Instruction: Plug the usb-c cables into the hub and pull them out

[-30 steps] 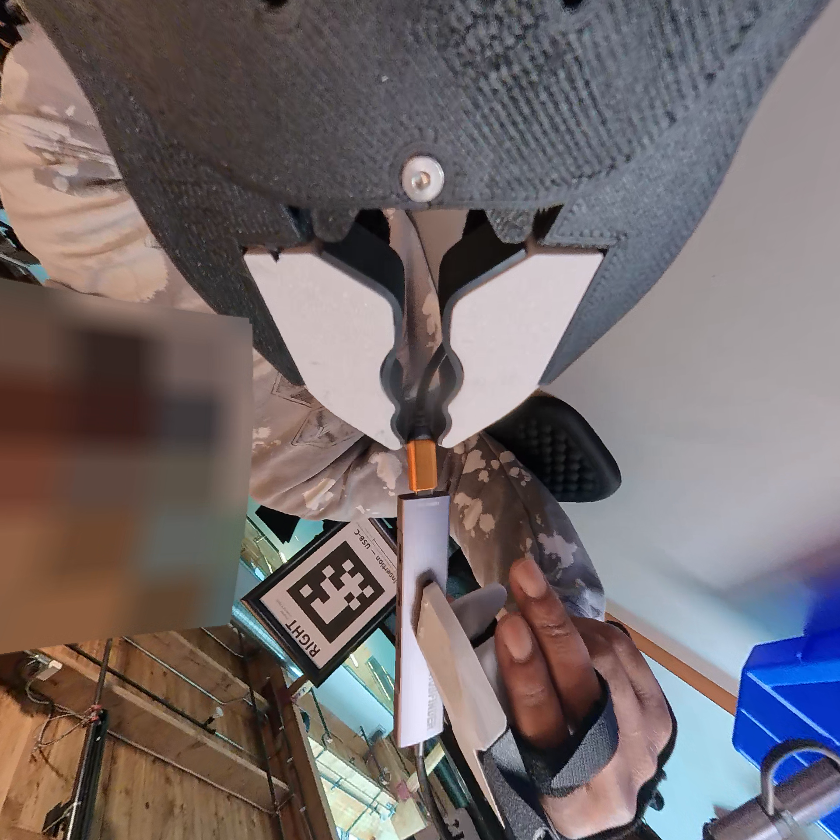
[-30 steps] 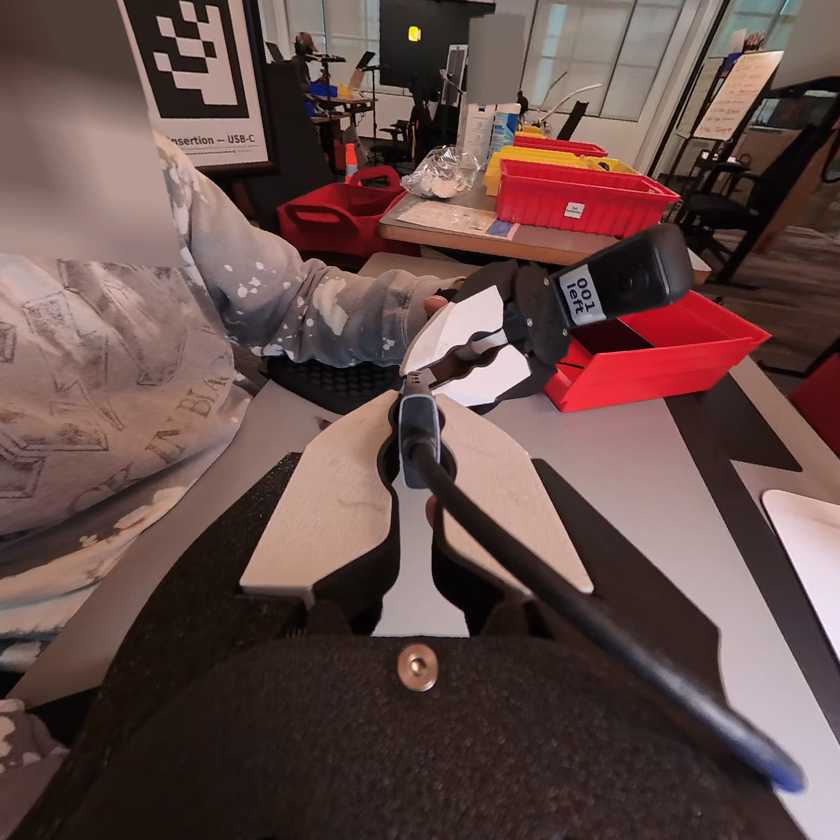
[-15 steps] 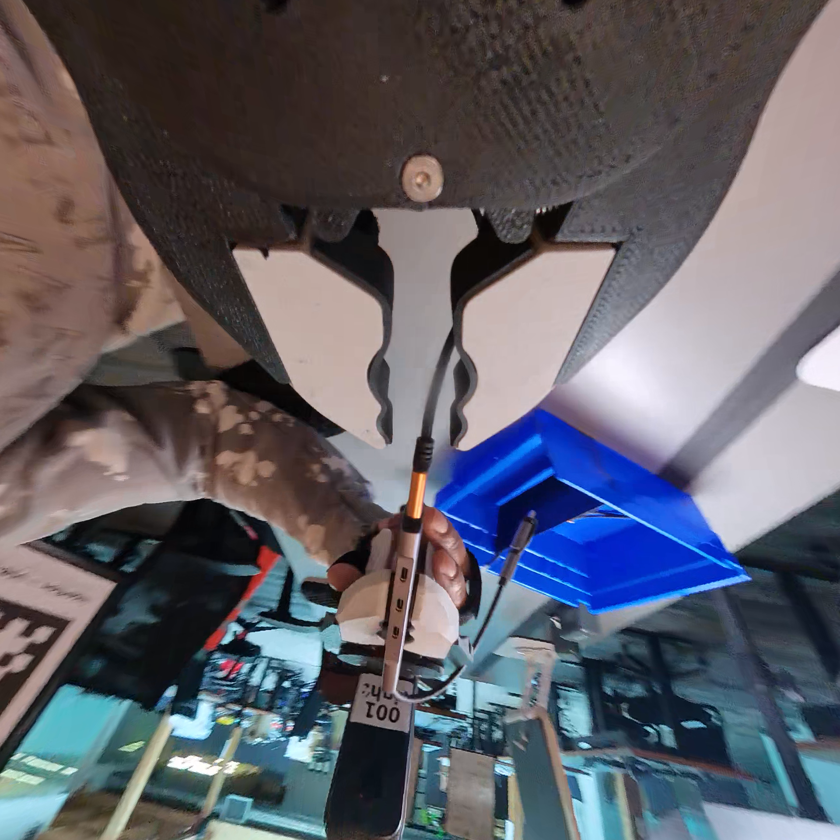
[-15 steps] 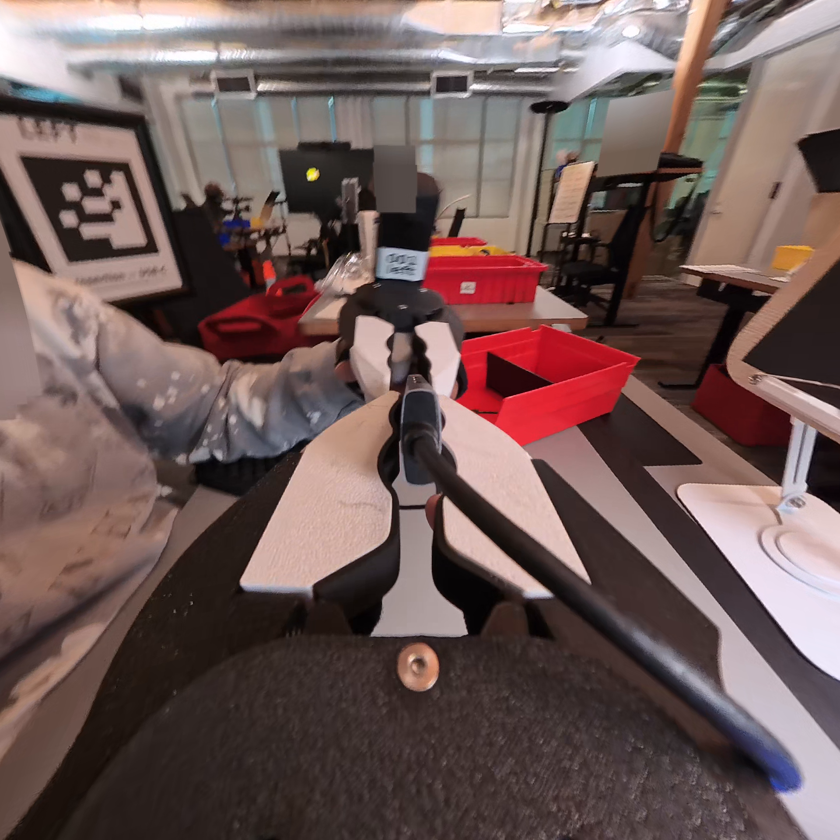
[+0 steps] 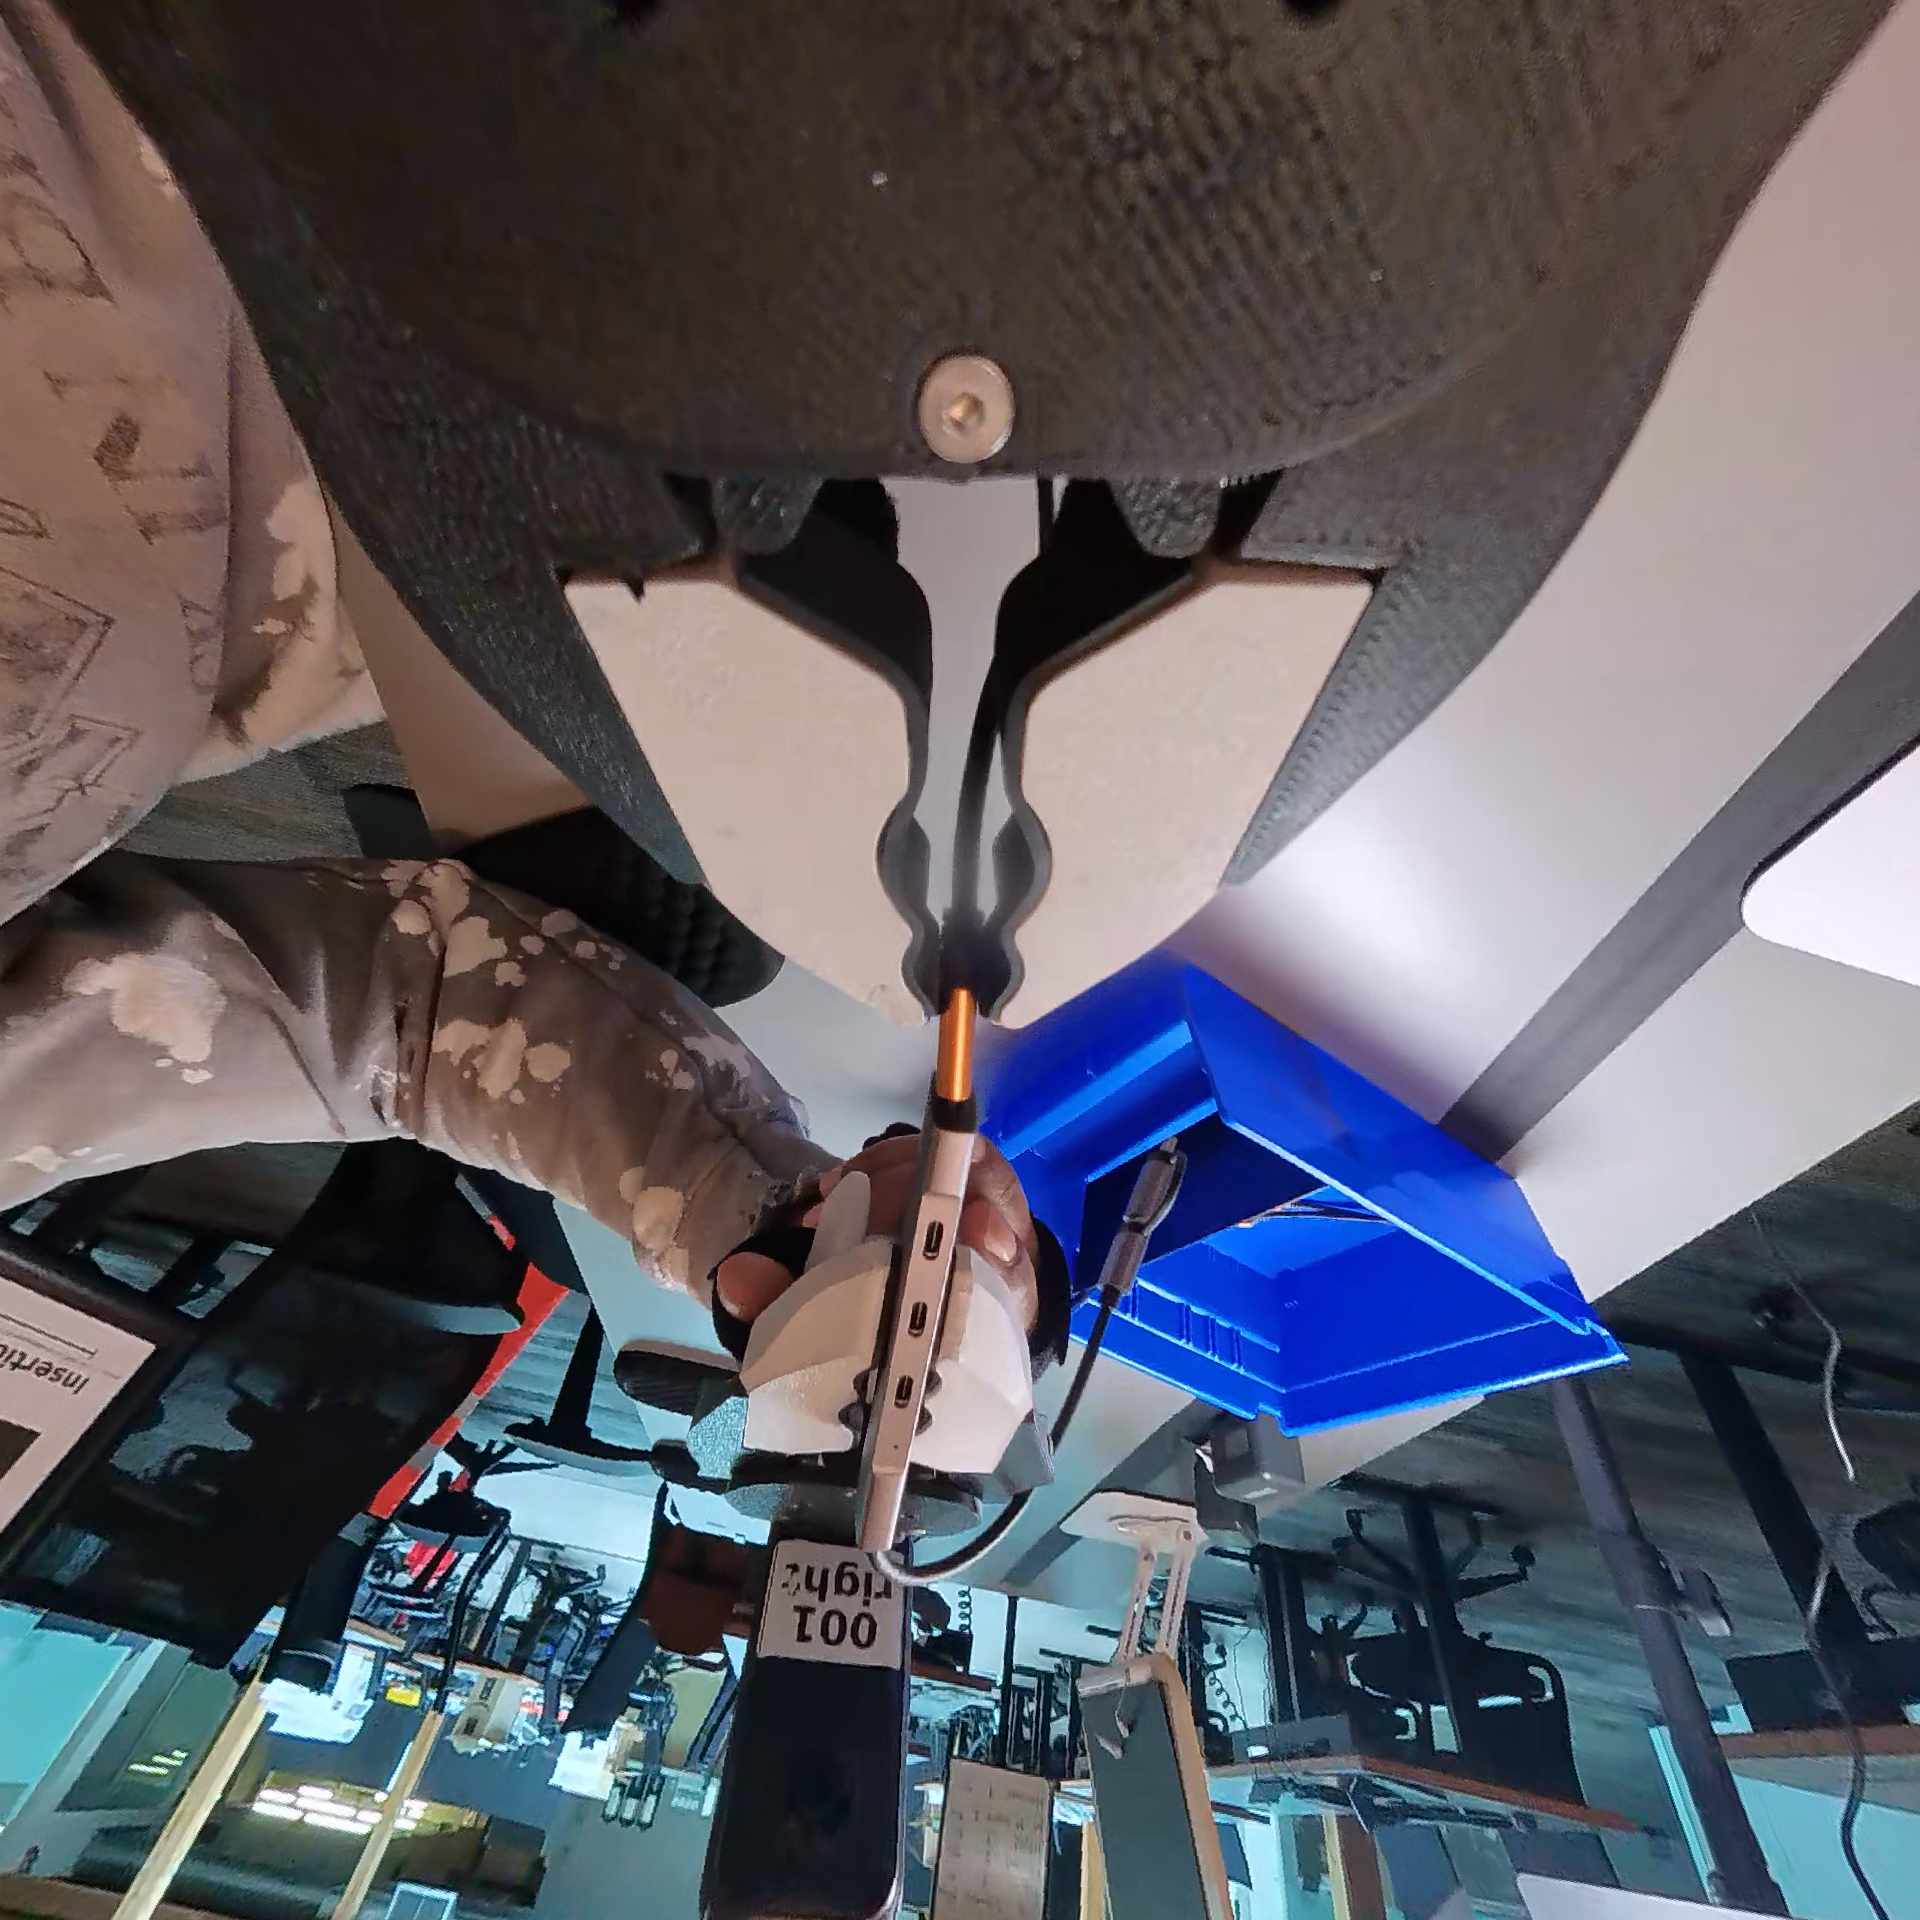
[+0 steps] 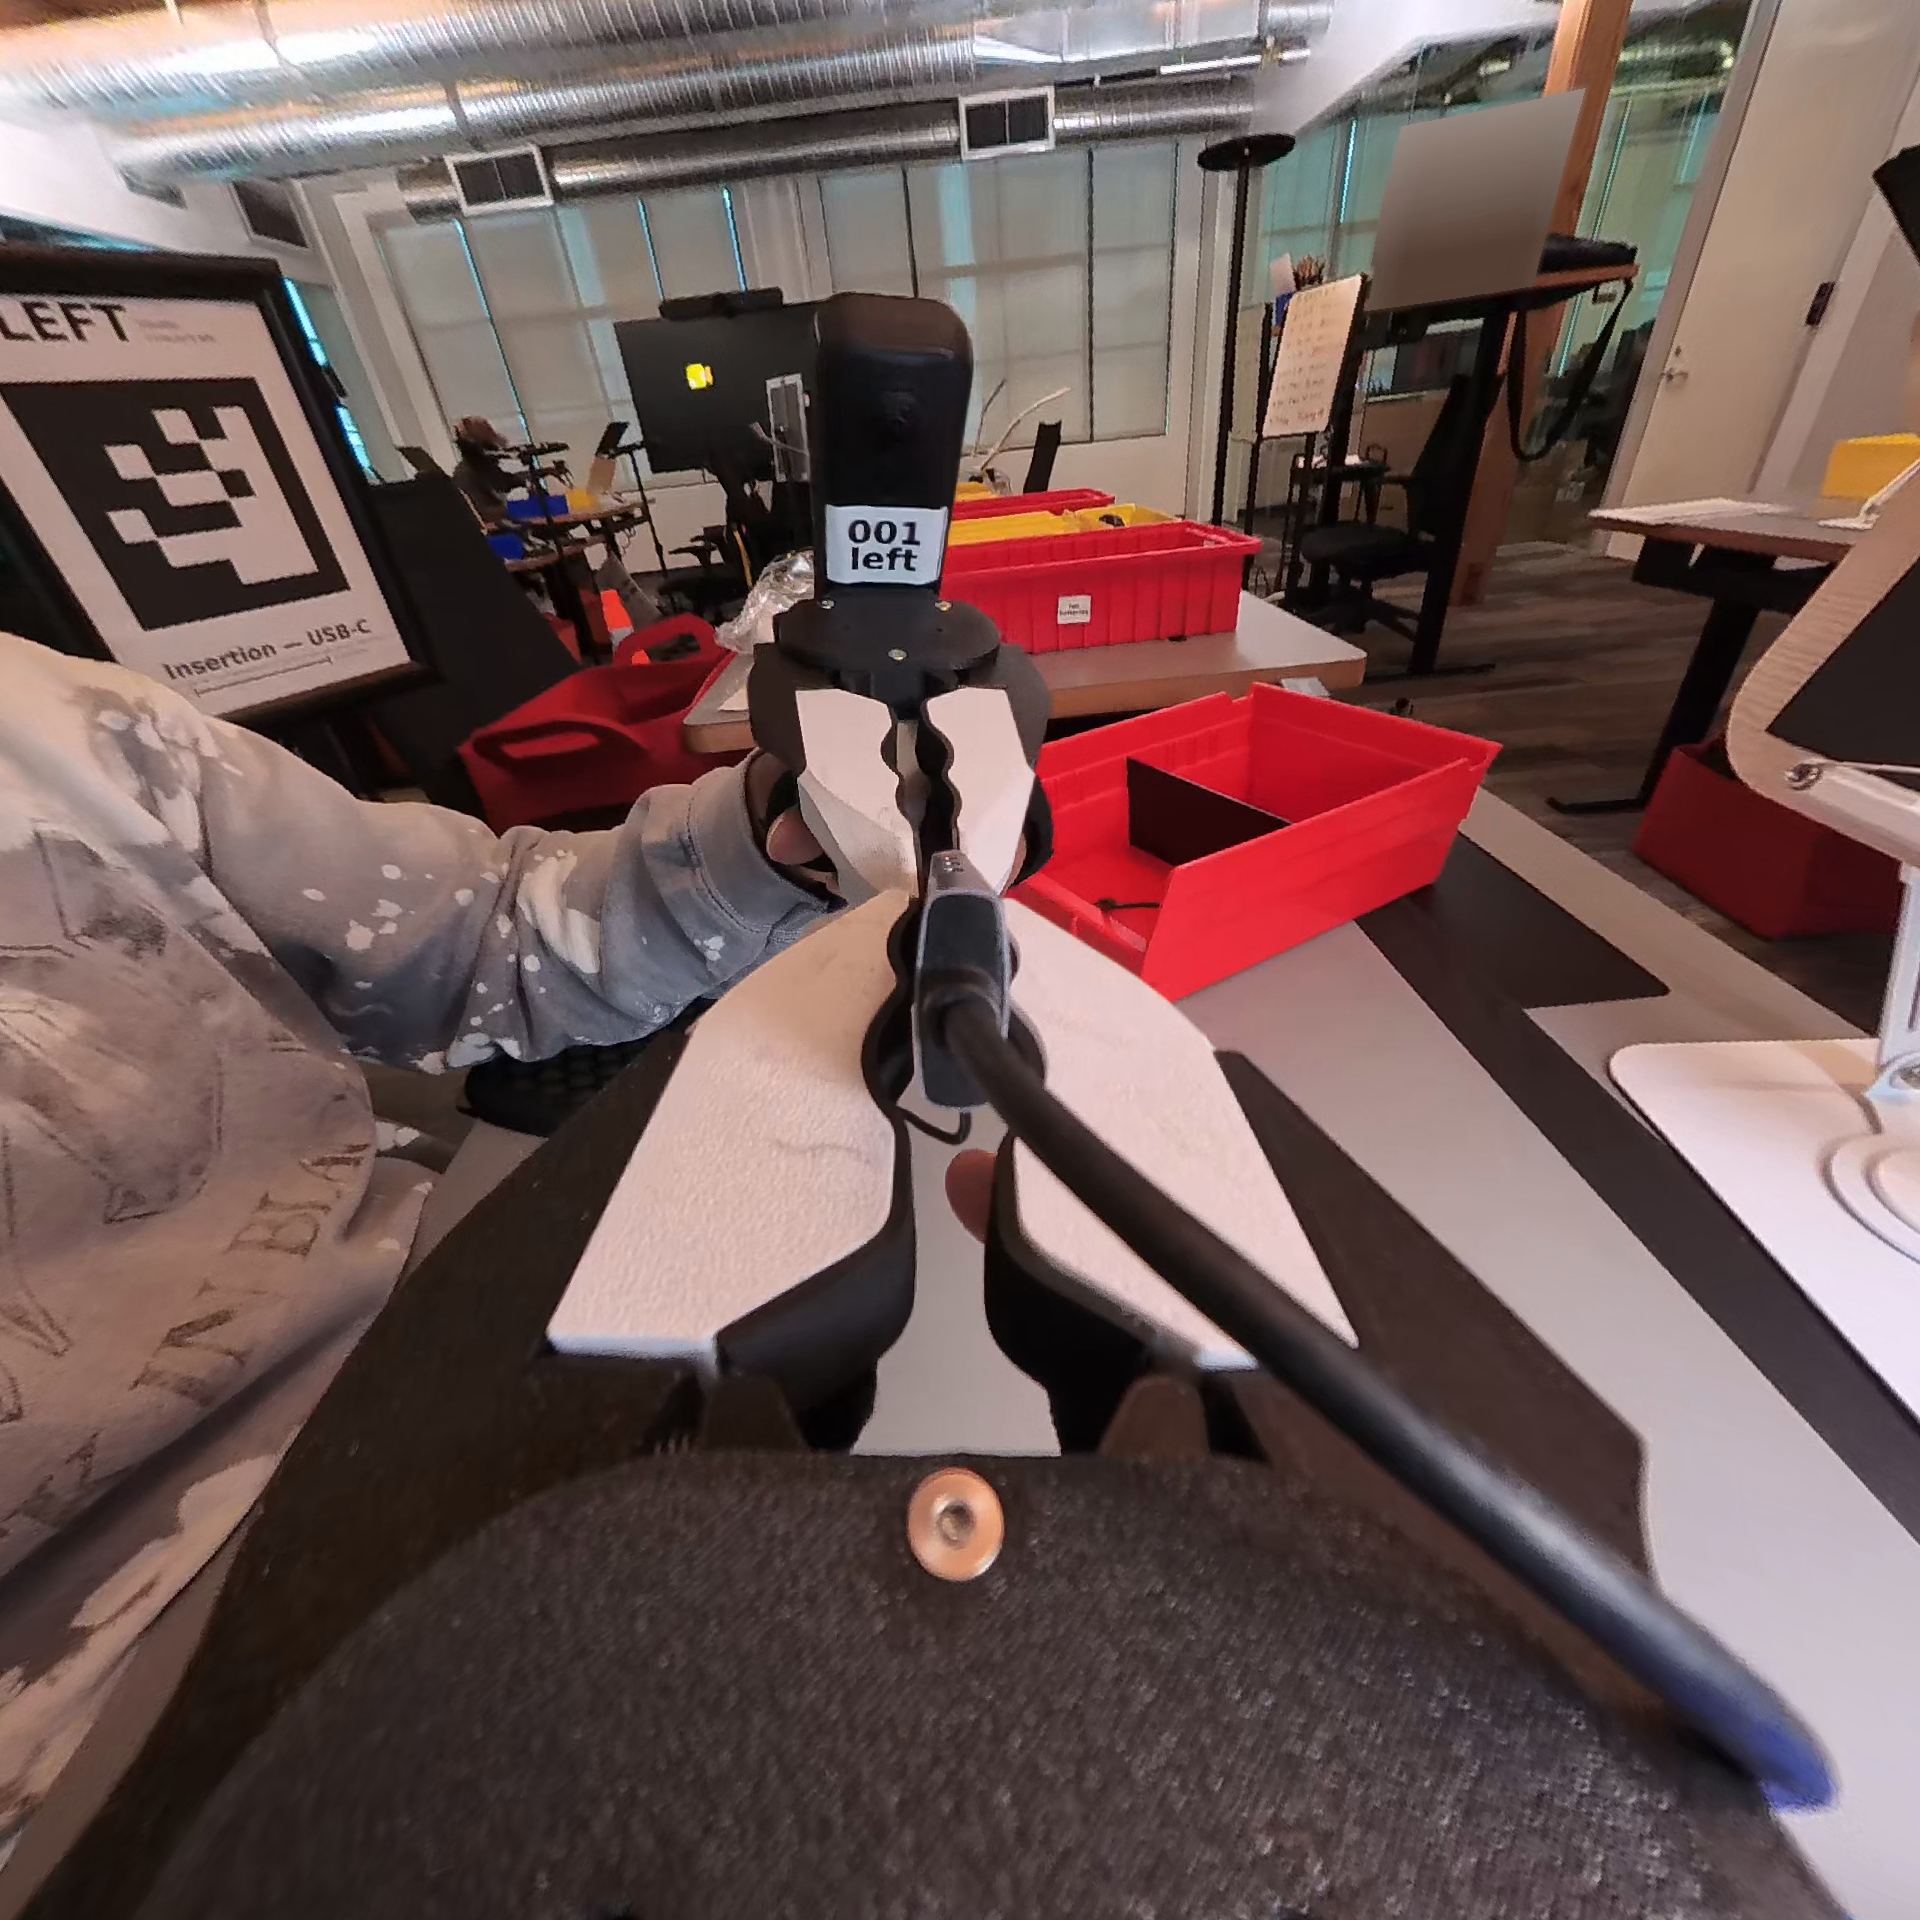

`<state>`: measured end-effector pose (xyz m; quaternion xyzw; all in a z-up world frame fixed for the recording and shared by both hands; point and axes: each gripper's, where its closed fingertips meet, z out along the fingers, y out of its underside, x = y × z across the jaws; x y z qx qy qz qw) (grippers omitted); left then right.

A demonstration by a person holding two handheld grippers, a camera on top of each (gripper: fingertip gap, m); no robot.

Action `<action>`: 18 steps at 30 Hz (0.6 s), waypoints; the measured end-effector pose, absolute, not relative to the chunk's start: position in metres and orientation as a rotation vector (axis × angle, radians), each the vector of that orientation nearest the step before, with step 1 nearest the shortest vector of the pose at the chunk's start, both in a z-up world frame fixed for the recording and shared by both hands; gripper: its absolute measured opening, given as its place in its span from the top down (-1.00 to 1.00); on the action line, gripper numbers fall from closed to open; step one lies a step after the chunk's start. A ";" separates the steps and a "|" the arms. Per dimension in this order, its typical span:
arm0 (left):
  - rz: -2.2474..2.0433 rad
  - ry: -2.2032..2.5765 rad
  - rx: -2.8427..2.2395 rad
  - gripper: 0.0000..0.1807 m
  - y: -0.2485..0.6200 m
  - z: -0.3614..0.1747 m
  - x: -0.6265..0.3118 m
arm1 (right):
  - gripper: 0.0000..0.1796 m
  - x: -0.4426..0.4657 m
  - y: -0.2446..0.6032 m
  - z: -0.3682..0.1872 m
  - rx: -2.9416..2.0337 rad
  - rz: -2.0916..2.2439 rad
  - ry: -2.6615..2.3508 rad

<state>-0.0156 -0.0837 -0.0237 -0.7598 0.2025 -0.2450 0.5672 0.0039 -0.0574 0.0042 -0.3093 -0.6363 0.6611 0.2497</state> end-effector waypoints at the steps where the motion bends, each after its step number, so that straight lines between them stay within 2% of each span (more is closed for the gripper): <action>1: -0.570 0.486 -1.789 0.92 -0.084 -0.025 -0.014 | 0.89 0.005 -0.057 0.003 -0.847 1.811 -1.743; 18: -0.559 0.581 -1.868 0.92 -0.083 -0.045 -0.003 | 0.90 0.011 -0.060 -0.014 -0.881 1.758 -1.882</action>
